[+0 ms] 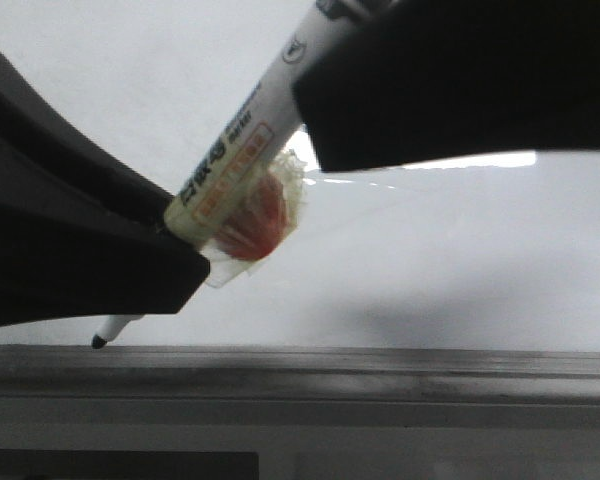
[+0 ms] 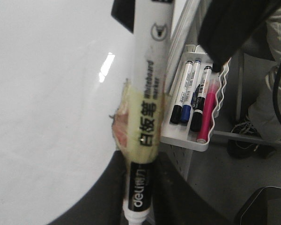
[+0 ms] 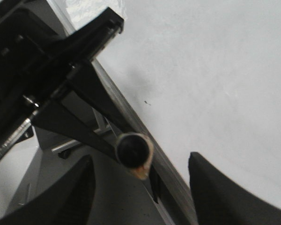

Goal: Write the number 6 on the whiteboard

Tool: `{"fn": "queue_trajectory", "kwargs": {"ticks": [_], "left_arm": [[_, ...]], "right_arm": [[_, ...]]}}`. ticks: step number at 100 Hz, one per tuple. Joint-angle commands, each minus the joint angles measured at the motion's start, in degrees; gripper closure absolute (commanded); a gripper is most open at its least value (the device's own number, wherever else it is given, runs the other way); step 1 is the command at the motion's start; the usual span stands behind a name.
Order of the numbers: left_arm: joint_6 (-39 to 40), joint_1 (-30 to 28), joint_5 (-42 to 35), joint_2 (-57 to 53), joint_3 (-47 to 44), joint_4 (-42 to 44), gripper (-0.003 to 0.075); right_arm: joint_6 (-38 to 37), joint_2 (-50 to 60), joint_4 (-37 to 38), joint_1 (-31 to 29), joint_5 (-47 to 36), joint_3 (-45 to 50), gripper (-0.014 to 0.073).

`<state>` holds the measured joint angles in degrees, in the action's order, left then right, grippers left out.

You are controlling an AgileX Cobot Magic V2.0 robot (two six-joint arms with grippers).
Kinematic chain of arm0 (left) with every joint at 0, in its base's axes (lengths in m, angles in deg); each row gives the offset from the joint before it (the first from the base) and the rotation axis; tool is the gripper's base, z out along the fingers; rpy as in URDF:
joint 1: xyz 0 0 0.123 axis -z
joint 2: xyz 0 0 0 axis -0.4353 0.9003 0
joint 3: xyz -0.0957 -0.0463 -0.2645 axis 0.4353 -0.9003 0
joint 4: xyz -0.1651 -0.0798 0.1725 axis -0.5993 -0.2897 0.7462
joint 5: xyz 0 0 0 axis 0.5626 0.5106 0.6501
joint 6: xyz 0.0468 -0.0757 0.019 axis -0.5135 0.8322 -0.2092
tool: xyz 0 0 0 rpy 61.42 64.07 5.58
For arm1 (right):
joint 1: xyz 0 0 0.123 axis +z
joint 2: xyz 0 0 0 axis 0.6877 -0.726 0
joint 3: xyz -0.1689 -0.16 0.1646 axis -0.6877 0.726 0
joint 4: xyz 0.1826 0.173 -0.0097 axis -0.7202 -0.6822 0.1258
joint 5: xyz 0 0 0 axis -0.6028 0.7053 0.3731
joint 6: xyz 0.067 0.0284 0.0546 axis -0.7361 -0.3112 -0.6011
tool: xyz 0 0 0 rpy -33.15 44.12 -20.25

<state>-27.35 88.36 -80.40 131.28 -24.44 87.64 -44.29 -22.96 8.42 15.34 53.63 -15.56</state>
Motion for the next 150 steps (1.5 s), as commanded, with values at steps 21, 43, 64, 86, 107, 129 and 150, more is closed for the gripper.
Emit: {"fn": "queue_trajectory", "kwargs": {"ticks": [21,43,64,86,107,129,150], "left_arm": [[0.16,0.47,-4.46,-0.65,2.03,-0.11,0.0739],[0.16,0.47,-4.46,-0.65,2.03,-1.38,0.0739],[0.16,0.47,-4.46,-0.76,2.03,-1.38,0.0606],[0.16,-0.12,0.20,-6.16,3.23,-5.43,0.0294],[4.57,-5.17,9.14,-20.48,4.24,-5.29,0.0399],[6.68,-15.23,10.65,-29.66,4.24,-5.29,0.0416],[6.68,-23.22,10.25,-29.95,4.11,-7.49,0.0416]], "right_arm": [[0.66,-6.50,-4.08,1.69,-5.45,-4.97,0.0298],[0.54,-7.77,-7.13,1.69,-6.23,-4.97,0.0654],[0.54,-7.77,-7.52,1.69,-7.65,-4.97,0.0654],[0.54,-7.66,-9.35,0.99,-7.39,-4.97,0.0654],[0.54,-5.89,-10.58,-3.03,-6.03,-4.97,0.0654],[0.54,-3.27,-10.89,-8.54,-3.33,-6.29,0.0654],[0.54,-4.98,-10.76,-14.75,1.70,-12.87,0.0654]]}}
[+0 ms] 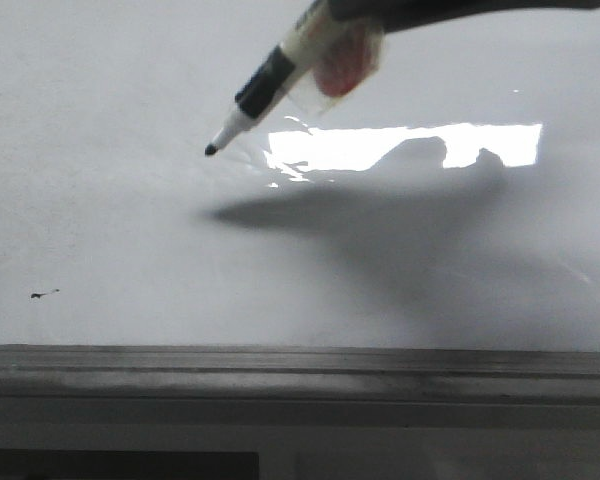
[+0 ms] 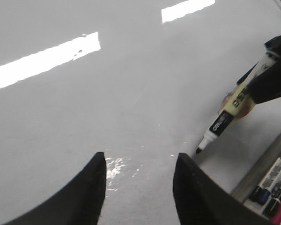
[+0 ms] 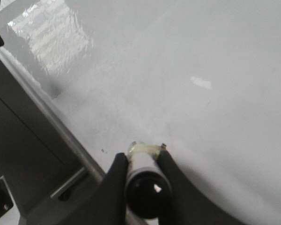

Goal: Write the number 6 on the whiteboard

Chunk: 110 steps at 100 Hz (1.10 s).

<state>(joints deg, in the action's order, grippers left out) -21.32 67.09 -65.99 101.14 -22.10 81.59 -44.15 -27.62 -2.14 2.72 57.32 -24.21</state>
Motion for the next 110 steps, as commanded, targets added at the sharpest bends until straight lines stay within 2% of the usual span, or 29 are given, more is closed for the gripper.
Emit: {"fn": "queue_trajectory", "kwargs": {"ticks": [1,23,32,50,66,86,110], "left_arm": [[0.65,-2.09,-4.31,0.19,1.77,-1.44,0.0416],[0.65,-3.31,-4.41,0.19,1.77,-1.68,0.0416],[0.65,-3.31,-4.41,0.19,1.77,-1.68,0.0416],[0.65,-3.31,-4.41,0.19,1.77,-1.68,0.0416],[0.65,-3.31,-4.41,0.19,1.77,-1.68,0.0416],[0.65,-3.31,-4.41,0.19,1.77,-1.68,0.0416],[0.65,-3.31,-4.21,0.19,1.77,-1.68,0.0416]], "right_arm": [[0.40,-0.55,-0.18,-2.52,-1.87,-4.67,0.0654],[0.51,-4.76,0.36,-6.87,-0.77,-10.30,0.0654],[0.51,-6.89,0.44,-6.87,-0.97,-10.56,0.0654],[0.51,-11.79,0.44,-5.57,4.05,-8.46,0.0654],[0.51,-11.02,0.95,-4.30,6.89,-4.33,0.0654],[0.51,-6.73,2.53,-6.10,4.46,-6.06,0.0654],[0.51,-14.25,2.62,-3.45,3.96,-8.22,0.0654]]}}
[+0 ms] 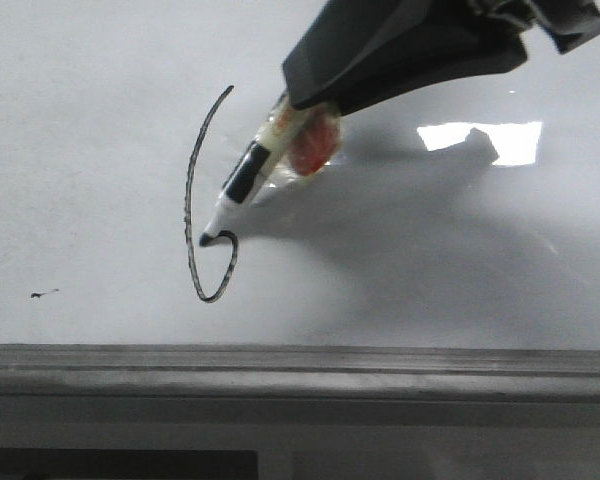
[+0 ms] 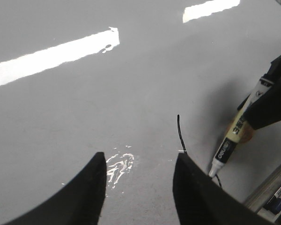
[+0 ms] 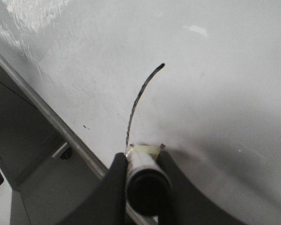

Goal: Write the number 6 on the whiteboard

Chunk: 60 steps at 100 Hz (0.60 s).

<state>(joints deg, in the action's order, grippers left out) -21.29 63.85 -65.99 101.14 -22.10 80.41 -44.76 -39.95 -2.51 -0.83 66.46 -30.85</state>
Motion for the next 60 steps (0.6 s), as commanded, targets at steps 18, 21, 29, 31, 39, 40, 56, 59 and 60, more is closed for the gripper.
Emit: {"fn": "queue_trajectory", "kwargs": {"ticks": [18,21,29,31,39,40,56,59,60], "left_arm": [[-0.02,-0.07,-4.05,0.19,1.77,-0.80,0.0415],[-0.11,0.08,-3.94,0.19,1.77,-1.18,0.0415],[-2.69,1.69,-3.94,1.20,1.43,-4.03,0.0414],[-3.68,2.41,-3.94,1.63,1.30,-5.40,0.0414],[-11.19,6.52,-3.94,3.86,0.69,-10.68,0.0414],[-11.75,6.92,-3.94,4.11,0.56,-11.34,0.0414],[-14.45,15.54,-7.71,11.25,0.46,-11.60,0.0414],[-14.59,16.63,-9.20,12.90,0.46,-11.42,0.0412],[-14.59,17.12,-9.58,13.23,0.46,-11.27,0.0412]], "right_arm": [[1.11,2.85,2.88,4.44,-6.94,-1.58,0.0654],[1.11,4.21,2.88,5.15,-6.94,-1.58,0.0654],[1.11,6.31,2.88,6.85,-5.56,-1.58,0.0654],[1.11,6.59,2.88,7.13,-5.22,-1.58,0.0654],[1.11,6.70,2.88,7.36,-4.49,-1.58,0.0654],[1.11,6.70,2.88,7.36,-4.38,-1.58,0.0654],[1.11,6.58,2.88,8.16,-2.46,-1.58,0.0654],[1.11,6.58,2.88,8.68,-2.35,-1.58,0.0654],[1.11,6.58,2.88,8.84,-2.35,-1.58,0.0654]]}}
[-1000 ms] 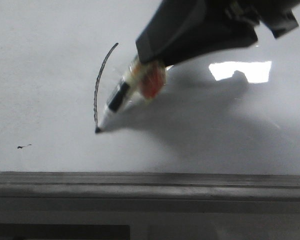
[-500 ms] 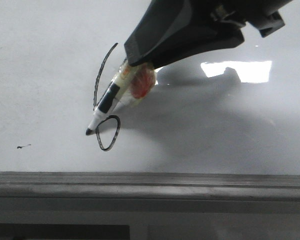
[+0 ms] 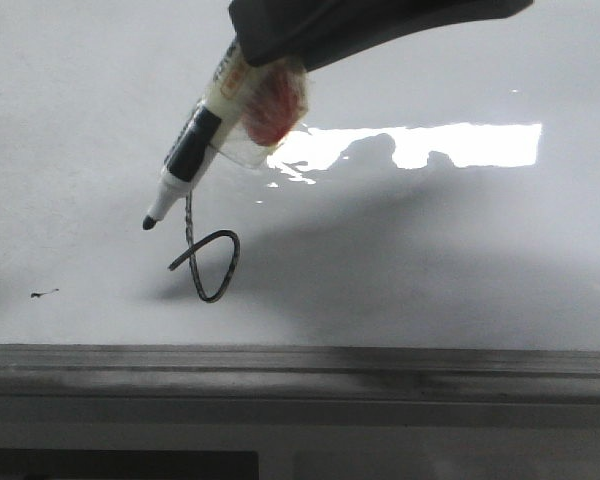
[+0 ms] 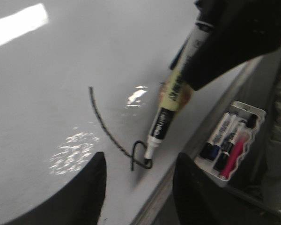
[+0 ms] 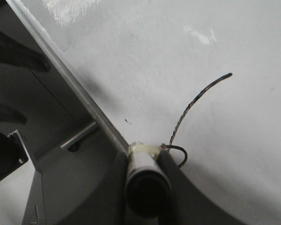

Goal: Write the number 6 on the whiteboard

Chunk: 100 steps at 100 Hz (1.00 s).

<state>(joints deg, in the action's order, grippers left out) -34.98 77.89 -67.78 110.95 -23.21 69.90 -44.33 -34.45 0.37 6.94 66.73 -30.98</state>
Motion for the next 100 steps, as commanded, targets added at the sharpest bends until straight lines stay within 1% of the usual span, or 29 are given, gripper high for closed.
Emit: {"fn": "queue_trajectory", "kwargs": {"ticks": [1,5,17,32,54,63,68,73,85,87,100], "left_arm": [[-0.91,3.32,-8.53,3.76,1.58,-0.51,0.0412],[-0.91,4.65,-10.63,6.08,1.58,0.24,0.0412],[-0.91,5.85,-14.67,11.27,1.58,0.25,0.0412],[-0.91,5.85,-15.02,15.10,1.58,0.25,0.0412],[-0.91,5.85,-17.08,17.11,1.58,0.25,0.0416],[-0.91,5.85,-19.77,18.39,1.58,0.25,0.0424],[-0.91,5.85,-20.54,19.04,1.58,0.25,0.0457],[-0.91,5.85,-20.28,19.33,1.58,0.25,0.0520],[-0.91,5.85,-17.44,19.57,1.58,0.25,0.0722],[-0.91,5.85,-17.08,19.57,1.58,0.25,0.0742],[-0.91,5.85,-15.72,19.57,1.58,-0.72,0.0739]], "right_arm": [[0.68,1.07,0.01,1.38,-2.63,-1.45,0.0654],[0.68,1.07,0.01,2.17,-2.63,-1.45,0.0654],[0.68,1.07,0.01,3.92,-2.97,-1.45,0.0654],[0.68,1.07,-0.41,4.02,-2.83,-1.45,0.0654],[0.68,1.07,-2.15,4.02,-2.25,-1.45,0.0654],[0.68,1.07,-2.78,4.02,-2.25,-1.45,0.0654],[0.68,1.07,-2.78,4.02,-2.25,-1.45,0.0654],[0.68,1.07,-2.78,4.02,-2.04,-1.45,0.0654],[0.68,1.07,-2.78,4.02,-1.63,-1.45,0.0654],[0.68,1.07,-2.78,4.02,-1.51,-1.45,0.0654],[0.68,1.07,-2.33,4.02,-1.83,-1.45,0.0650]]}}
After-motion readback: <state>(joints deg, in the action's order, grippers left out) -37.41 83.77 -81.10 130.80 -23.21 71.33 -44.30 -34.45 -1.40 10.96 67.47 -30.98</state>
